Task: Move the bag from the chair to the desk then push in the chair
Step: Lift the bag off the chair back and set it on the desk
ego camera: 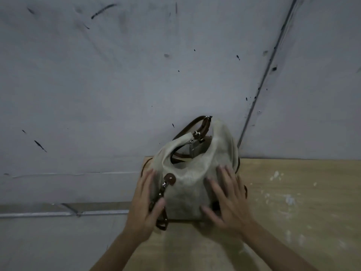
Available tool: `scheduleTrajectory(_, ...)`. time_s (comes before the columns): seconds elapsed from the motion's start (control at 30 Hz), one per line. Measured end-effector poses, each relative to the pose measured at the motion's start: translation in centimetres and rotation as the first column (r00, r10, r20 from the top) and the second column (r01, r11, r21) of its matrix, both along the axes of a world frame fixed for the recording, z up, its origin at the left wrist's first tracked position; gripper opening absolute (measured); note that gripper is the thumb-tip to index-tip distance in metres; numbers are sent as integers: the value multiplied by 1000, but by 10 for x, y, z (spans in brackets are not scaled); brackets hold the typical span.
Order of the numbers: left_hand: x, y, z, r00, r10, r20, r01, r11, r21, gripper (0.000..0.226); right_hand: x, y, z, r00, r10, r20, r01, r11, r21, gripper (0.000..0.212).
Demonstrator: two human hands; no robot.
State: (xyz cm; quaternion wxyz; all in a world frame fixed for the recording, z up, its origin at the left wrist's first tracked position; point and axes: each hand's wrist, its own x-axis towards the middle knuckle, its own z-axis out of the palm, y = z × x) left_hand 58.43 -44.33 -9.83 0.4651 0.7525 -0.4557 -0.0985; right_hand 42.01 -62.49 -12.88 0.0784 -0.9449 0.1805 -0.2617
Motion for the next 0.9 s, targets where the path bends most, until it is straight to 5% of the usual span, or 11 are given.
scheduleTrajectory(0.17, -4, 4, -48, 903, -79, 423, -35, 966, 255, 87, -14, -4, -51, 995, -34, -97, 19, 989, -148, 78)
scheduleTrajectory(0.23, 3, -6, -54, 882, -60, 468, -100, 946, 310, 86, -5, -12, -54, 993, -54, -109, 35, 985, -172, 79)
scheduleTrajectory(0.47, 41, -59, -50, 916, 15, 401, -198, 887, 418, 104, 45, -44, -48, 972, -132, -196, 109, 987, -120, 77)
scheduleTrajectory(0.8, 51, -58, -16, 978, -67, 196, -42, 863, 503, 110, 40, -45, -18, 949, -29, -313, 59, 995, 84, 95)
scheduleTrajectory(0.9, 44, -42, 3, 994, -43, 98, -13, 861, 508, 98, 18, -31, 10, 936, -12, -351, 71, 985, 157, 86)
